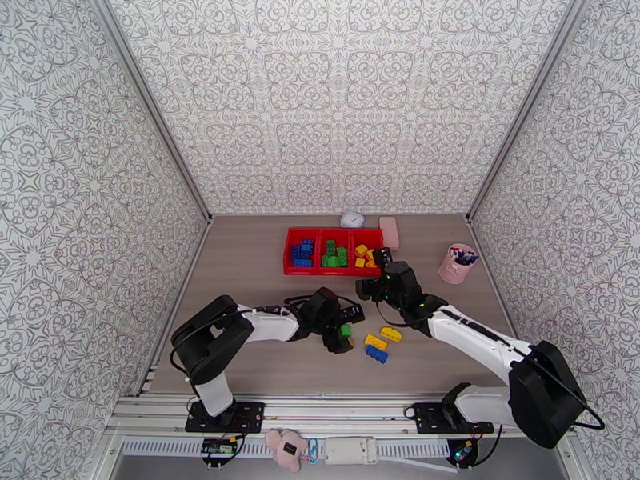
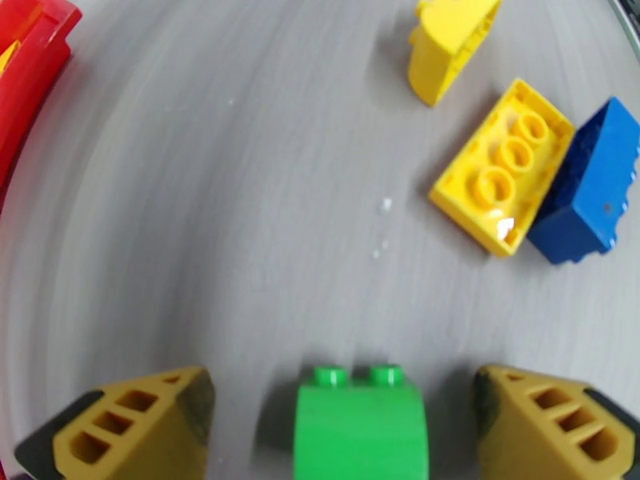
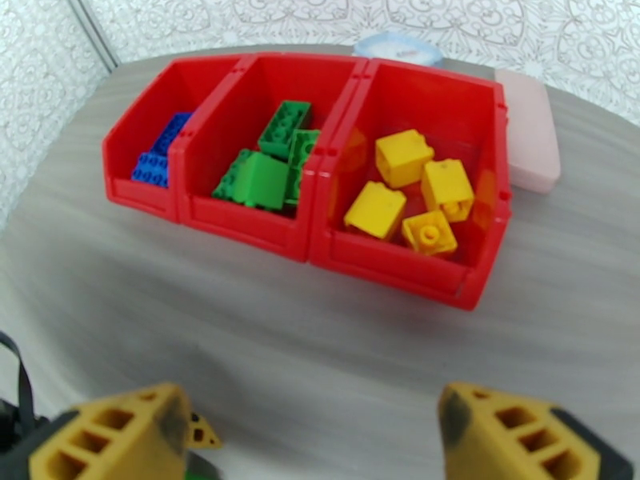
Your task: Sort the legos into containers by color
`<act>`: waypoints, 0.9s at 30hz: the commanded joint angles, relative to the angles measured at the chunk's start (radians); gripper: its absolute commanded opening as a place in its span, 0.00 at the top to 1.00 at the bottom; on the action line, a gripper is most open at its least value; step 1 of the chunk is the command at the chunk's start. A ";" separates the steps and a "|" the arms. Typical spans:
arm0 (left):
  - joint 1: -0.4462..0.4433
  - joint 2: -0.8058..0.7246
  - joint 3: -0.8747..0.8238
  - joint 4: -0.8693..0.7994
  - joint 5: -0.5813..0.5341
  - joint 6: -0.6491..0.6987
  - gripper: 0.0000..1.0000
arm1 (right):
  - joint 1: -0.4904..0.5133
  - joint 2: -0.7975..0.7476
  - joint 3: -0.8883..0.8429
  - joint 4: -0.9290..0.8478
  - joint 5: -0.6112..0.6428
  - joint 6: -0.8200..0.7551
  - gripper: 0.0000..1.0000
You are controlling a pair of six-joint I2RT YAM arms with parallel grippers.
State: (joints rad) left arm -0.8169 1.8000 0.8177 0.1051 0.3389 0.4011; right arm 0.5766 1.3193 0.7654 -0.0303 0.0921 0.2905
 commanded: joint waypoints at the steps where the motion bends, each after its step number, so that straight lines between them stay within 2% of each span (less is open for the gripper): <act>1: 0.012 0.050 0.025 0.011 0.006 0.010 0.20 | -0.001 -0.002 -0.006 -0.002 -0.013 0.011 0.15; 5: 0.017 0.063 0.039 0.001 0.025 0.002 0.36 | -0.001 -0.015 -0.011 -0.008 -0.013 0.012 0.15; 8: 0.019 0.058 0.029 0.002 0.032 0.002 0.56 | -0.001 -0.031 -0.010 -0.020 -0.006 0.007 0.15; 10: 0.022 0.048 0.020 0.000 0.034 0.002 0.65 | -0.001 -0.038 -0.011 -0.024 -0.001 0.005 0.15; 17: 0.029 -0.027 -0.032 0.033 0.034 -0.024 0.70 | -0.001 -0.056 -0.008 -0.030 -0.018 0.014 0.15; 20: 0.035 -0.080 -0.063 0.079 0.038 -0.054 0.77 | -0.001 -0.066 -0.007 -0.036 -0.027 0.019 0.15; 27: 0.054 -0.203 -0.127 0.204 0.020 -0.128 0.77 | -0.001 -0.097 -0.017 -0.046 -0.074 0.028 0.15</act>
State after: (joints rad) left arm -0.7773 1.6421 0.7120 0.2176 0.3550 0.3233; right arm 0.5766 1.2446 0.7643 -0.0536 0.0551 0.2993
